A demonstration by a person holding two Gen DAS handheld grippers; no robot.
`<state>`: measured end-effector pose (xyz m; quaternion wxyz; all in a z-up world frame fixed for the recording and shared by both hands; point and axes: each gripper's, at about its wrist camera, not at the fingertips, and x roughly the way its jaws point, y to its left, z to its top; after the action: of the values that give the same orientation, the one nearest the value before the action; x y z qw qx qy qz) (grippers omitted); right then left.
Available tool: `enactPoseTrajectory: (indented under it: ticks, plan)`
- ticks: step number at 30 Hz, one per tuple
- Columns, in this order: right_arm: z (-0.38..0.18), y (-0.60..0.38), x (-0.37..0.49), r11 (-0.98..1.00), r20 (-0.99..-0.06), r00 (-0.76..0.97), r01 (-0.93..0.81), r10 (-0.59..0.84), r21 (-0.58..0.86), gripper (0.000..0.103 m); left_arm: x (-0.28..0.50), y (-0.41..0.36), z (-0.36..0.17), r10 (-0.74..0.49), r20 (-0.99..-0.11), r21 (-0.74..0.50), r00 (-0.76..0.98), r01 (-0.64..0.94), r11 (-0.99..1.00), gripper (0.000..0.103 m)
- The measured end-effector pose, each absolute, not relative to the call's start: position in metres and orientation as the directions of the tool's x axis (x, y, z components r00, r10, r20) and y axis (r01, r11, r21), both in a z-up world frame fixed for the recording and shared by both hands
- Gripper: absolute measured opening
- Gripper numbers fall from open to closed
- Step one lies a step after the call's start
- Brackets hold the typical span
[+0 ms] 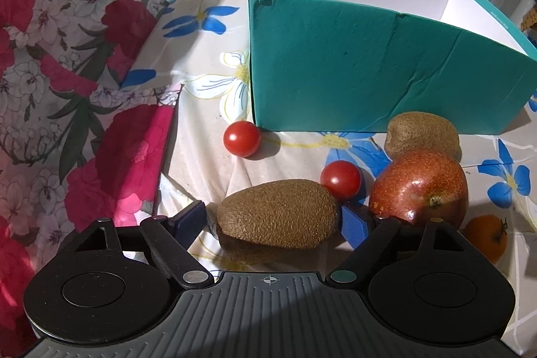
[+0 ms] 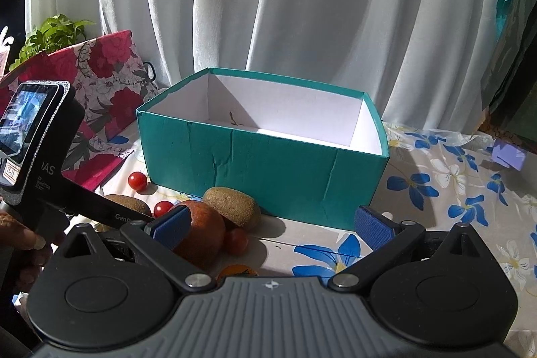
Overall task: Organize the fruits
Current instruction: 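Grasp the brown kiwi with the left gripper while the right gripper moves to the tangerine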
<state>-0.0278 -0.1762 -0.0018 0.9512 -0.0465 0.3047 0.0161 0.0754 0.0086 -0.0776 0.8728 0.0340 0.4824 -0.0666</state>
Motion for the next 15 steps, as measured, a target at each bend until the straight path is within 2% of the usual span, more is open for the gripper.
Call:
enactPoseTrajectory:
  ticks: [3,15]
  plan:
    - [-0.0024,-0.1765,-0.0272,0.996,-0.589,0.808,-0.058,0.005,-0.072,0.103,0.0742,0.0055,-0.077,-0.102,-0.842,-0.013,0.53,0.169,0.985,0.077]
    - [-0.0069,-0.1767,-0.0267,0.997,-0.618,0.786,-0.049,-0.003,-0.066,0.103,0.0687,0.0122,-0.0678,-0.121,-0.834,-0.043,0.539,0.156,0.987,0.075]
